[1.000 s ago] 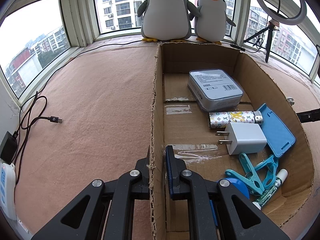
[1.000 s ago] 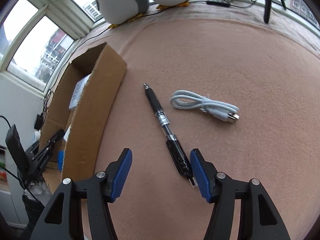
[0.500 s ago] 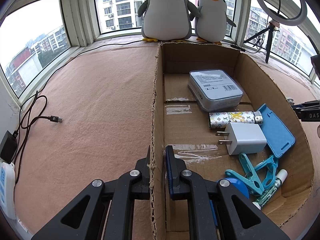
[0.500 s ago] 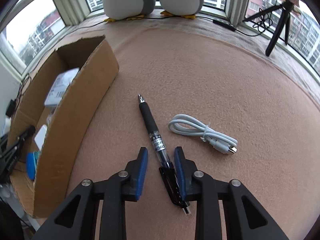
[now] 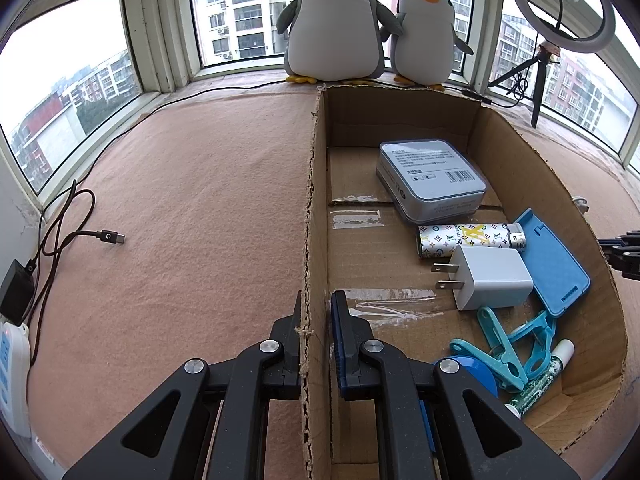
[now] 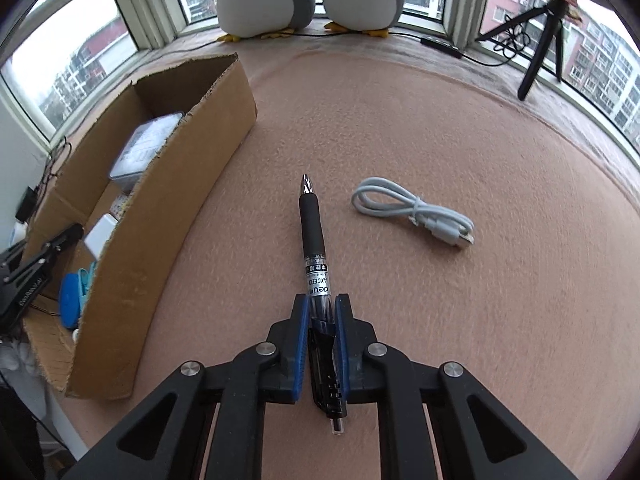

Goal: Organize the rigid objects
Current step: 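Grasp the black pen with the right tool and lift, then carry the pen into the box and release it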

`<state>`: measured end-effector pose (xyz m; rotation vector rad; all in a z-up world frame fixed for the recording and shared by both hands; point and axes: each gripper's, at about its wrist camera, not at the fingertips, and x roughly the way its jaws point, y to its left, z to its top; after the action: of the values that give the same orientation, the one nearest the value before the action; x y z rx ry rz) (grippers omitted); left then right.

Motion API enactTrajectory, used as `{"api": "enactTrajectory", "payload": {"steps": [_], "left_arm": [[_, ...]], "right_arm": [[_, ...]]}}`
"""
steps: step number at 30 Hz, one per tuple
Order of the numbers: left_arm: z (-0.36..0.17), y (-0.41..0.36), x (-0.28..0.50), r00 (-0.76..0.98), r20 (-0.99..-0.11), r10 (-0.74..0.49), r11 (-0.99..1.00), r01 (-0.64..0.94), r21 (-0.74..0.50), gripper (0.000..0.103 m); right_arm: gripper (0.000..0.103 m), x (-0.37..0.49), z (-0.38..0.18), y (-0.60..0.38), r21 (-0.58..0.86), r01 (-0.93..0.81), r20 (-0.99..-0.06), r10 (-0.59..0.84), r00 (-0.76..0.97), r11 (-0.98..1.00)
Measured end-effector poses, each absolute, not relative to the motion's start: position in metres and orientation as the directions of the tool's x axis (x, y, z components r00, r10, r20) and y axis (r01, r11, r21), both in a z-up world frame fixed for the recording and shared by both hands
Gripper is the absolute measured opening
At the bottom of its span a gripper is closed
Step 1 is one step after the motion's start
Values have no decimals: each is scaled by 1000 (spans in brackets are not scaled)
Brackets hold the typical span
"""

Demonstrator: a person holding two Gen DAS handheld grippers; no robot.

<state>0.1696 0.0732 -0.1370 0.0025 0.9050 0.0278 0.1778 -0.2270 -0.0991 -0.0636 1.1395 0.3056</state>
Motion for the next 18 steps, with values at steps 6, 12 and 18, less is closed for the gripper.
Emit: {"api": "enactTrajectory", "payload": {"steps": [6,12,18], "left_arm": [[-137,74,169,618,-786,25,1000,-25,12,10],[-137,74,169,618,-786,24,1000,-26,10,10],[-137,74,169,618,-786,24,1000,-25,11,10]], "right_arm": [[11,167,-75,-236,191,-245,-862,282,421,950],[12,155,-45,-214,253,-286,-814,363,453,924],[12,152,-33,-170,284,-347,-790,423,444,894]]}}
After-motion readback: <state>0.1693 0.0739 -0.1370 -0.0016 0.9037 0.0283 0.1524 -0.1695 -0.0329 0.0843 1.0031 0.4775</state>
